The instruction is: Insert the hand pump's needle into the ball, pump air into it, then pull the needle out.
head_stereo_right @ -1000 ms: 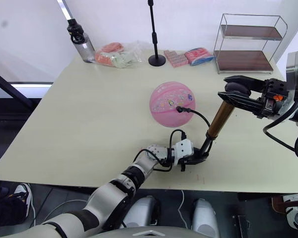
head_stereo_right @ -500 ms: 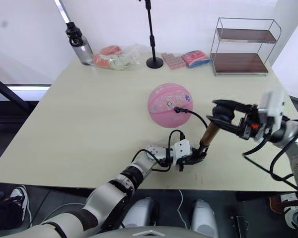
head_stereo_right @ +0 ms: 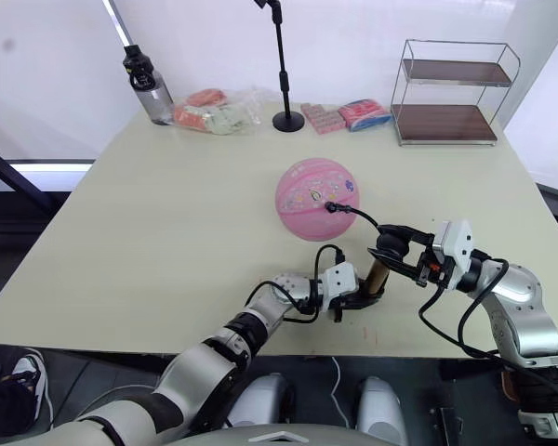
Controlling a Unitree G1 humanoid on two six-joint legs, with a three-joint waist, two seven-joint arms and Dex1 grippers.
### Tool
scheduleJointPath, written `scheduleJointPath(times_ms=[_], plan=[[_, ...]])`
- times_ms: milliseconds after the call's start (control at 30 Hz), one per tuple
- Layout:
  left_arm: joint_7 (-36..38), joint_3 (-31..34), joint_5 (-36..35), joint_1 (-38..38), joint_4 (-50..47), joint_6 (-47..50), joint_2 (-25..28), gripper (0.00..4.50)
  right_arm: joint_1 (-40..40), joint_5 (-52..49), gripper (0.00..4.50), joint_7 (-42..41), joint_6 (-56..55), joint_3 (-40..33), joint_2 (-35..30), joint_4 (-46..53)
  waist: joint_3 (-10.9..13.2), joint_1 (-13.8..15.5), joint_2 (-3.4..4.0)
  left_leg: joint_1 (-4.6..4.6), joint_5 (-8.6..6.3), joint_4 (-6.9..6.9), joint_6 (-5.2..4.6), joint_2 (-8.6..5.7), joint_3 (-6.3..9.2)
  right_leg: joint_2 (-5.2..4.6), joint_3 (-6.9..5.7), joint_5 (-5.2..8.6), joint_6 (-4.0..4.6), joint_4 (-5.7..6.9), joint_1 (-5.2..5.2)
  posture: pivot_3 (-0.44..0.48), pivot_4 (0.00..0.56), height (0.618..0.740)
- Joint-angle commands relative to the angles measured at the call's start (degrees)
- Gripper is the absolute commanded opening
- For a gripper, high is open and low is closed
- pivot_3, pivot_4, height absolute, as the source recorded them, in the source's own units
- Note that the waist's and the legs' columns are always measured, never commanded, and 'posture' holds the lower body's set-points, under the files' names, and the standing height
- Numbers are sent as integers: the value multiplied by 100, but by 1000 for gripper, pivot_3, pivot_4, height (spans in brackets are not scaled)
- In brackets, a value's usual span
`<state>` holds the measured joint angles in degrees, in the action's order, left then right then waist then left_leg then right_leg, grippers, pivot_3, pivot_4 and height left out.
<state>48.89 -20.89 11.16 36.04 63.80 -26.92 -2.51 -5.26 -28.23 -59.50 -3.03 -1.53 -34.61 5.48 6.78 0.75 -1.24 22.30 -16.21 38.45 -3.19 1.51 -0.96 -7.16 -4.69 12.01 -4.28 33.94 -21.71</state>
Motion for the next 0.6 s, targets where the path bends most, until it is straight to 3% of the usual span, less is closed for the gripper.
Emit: scheduleJointPath(times_ms=[33, 600], plan=[[-2, -171, 315, -302, 544, 325, 227, 1097, 133, 255, 1651, 163, 379, -60, -196, -81, 5, 5, 8, -4, 0, 0, 1, 1, 0, -1, -1, 0, 0, 1, 1, 0, 150, 740], [-16, -189, 337, -293, 601, 322, 187, 1097, -1002, -1779, 1651, 407, 2443, -1727, -1476, 1714, 78, 41, 53, 43, 15, 3, -25, -21, -1, -23, -9, -6, -4, -6, -32, 0, 150, 740]])
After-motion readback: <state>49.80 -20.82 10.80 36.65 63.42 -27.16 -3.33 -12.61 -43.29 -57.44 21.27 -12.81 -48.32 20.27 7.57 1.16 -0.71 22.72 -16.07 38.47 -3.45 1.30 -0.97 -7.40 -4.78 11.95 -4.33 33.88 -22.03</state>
